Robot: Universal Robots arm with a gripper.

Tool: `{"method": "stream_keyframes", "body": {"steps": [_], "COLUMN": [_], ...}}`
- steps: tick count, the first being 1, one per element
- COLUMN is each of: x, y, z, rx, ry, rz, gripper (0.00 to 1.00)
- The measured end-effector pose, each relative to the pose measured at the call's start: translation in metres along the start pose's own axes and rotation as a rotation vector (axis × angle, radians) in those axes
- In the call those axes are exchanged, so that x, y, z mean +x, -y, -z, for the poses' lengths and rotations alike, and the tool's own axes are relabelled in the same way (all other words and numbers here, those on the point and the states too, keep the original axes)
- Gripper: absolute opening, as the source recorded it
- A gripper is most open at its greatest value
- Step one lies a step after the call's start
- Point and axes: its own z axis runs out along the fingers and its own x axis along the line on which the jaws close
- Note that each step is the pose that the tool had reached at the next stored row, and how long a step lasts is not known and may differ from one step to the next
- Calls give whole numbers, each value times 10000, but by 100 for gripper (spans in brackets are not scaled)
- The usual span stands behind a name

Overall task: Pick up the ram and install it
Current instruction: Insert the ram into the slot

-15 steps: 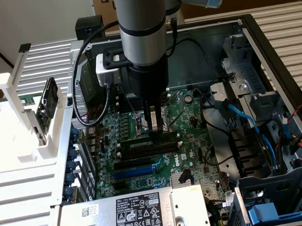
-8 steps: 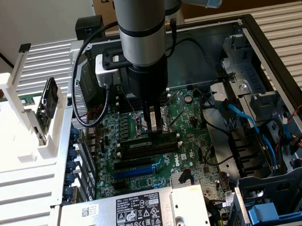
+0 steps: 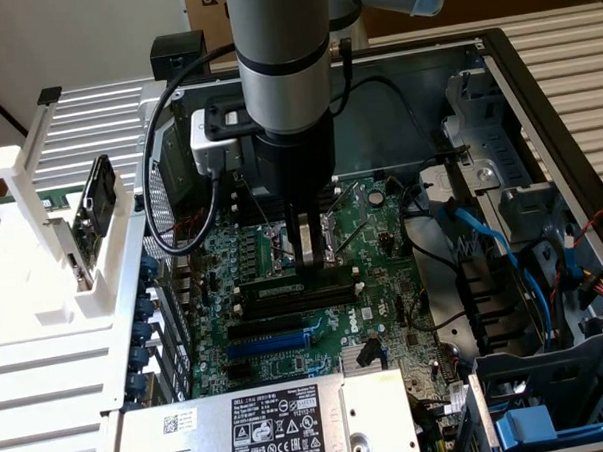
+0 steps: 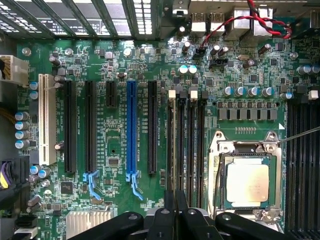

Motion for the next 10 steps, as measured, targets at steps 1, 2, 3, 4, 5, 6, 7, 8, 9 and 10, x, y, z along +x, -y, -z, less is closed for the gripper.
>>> {"method": "stream_keyframes", "body": {"steps": [1,2,3,4,5,6,7,8,9,10], "x": [0,4,5,5,5,5,9,11,10,10], "y": [0,0,0,0,0,0,0,0,0,0], "z": [0,-1,-1,-1,-1,-1,-1,-2,-3,-3], "rx": [0,0,1,1,1,1,1,2,1,1], "ry": [-1,0,1,-1,-1,-1,-1,1,0,0], "rz": [-6,-12,-22,-39,-51,-51,-53,-56,-67,-78], "gripper": [12,12,12,12,12,12,12,12,12,12]}}
